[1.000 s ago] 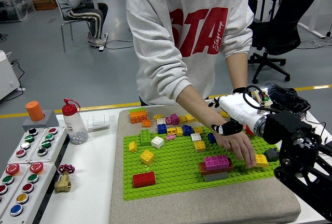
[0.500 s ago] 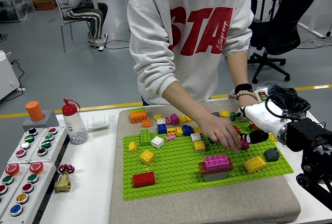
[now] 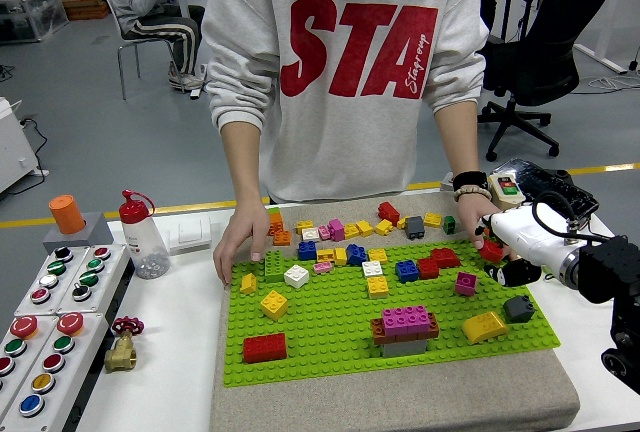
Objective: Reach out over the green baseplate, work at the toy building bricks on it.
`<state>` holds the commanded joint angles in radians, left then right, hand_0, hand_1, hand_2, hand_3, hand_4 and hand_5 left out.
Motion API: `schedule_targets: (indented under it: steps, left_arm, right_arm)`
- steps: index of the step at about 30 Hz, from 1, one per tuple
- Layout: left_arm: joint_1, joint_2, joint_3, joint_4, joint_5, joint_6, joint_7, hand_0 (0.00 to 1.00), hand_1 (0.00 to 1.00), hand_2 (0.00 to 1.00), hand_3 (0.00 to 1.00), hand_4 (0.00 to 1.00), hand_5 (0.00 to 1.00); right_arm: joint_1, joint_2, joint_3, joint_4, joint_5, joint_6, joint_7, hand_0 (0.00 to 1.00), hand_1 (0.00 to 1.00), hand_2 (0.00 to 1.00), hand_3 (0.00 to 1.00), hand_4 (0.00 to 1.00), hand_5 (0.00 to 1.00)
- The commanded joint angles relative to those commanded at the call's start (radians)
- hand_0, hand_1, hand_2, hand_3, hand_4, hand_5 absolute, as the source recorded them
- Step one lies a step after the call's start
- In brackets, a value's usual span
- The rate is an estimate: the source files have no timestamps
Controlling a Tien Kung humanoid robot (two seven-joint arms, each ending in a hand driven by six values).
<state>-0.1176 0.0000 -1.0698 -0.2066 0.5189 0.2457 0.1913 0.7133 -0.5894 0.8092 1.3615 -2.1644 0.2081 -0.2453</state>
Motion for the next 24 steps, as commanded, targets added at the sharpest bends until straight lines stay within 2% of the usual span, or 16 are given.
schedule_targets:
  steps: [7, 17, 24]
  left_arm:
    - [-0.004, 0.0, -0.003, 0.0, 0.011, -0.001, 0.004, 0.702, 0.653, 0.67, 0.594, 0.431, 0.998]
    - [-0.009, 0.0, -0.004, 0.001, 0.015, -0.001, 0.005, 0.702, 0.653, 0.67, 0.594, 0.432, 0.998]
    - [-0.01, 0.0, -0.004, 0.0, 0.018, -0.001, 0.007, 0.703, 0.653, 0.67, 0.595, 0.432, 0.998]
  right_arm:
    - [0.024, -0.015, -0.121, -0.022, -0.049, -0.025, 0.026, 0.799, 0.742, 0.713, 0.75, 0.678, 0.3]
    - [0.04, -0.022, -0.195, -0.027, -0.058, 0.007, 0.021, 0.799, 0.737, 0.701, 0.741, 0.678, 0.289]
    - [0.072, -0.027, -0.289, -0.047, -0.069, 0.0, 0.028, 0.803, 0.736, 0.703, 0.742, 0.675, 0.284]
